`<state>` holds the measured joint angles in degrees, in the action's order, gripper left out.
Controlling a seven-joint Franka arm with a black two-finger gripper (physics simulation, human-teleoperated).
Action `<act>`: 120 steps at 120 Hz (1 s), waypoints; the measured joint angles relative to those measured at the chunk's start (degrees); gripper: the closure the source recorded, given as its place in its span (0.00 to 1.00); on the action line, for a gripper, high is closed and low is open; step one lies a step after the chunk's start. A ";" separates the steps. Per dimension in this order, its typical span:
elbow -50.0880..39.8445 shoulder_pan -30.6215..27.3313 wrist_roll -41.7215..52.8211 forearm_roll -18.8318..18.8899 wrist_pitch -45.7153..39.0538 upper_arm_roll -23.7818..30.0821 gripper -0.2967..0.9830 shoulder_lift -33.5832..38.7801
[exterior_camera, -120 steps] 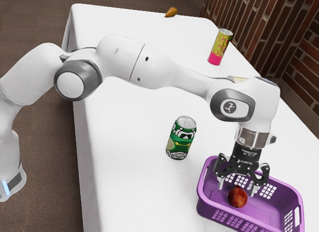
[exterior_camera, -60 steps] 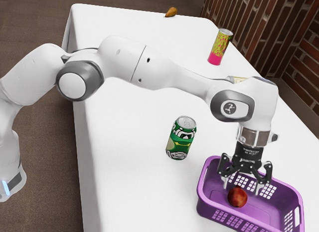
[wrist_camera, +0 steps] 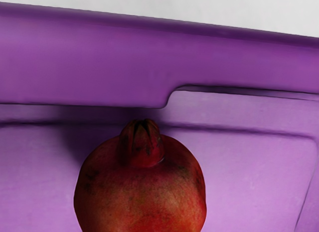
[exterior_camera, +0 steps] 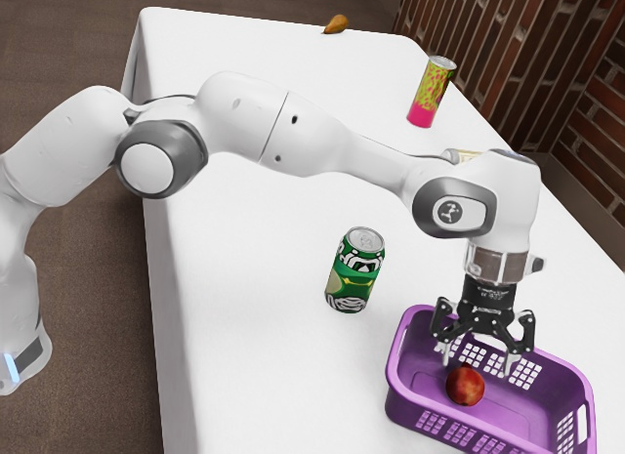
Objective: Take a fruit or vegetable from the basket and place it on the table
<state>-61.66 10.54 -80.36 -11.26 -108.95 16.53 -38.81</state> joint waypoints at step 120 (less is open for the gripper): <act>-0.24 -0.40 1.74 -1.55 -2.48 0.42 0.23 -4.30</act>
<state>-61.90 10.14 -78.62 -12.81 -111.43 16.95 -43.11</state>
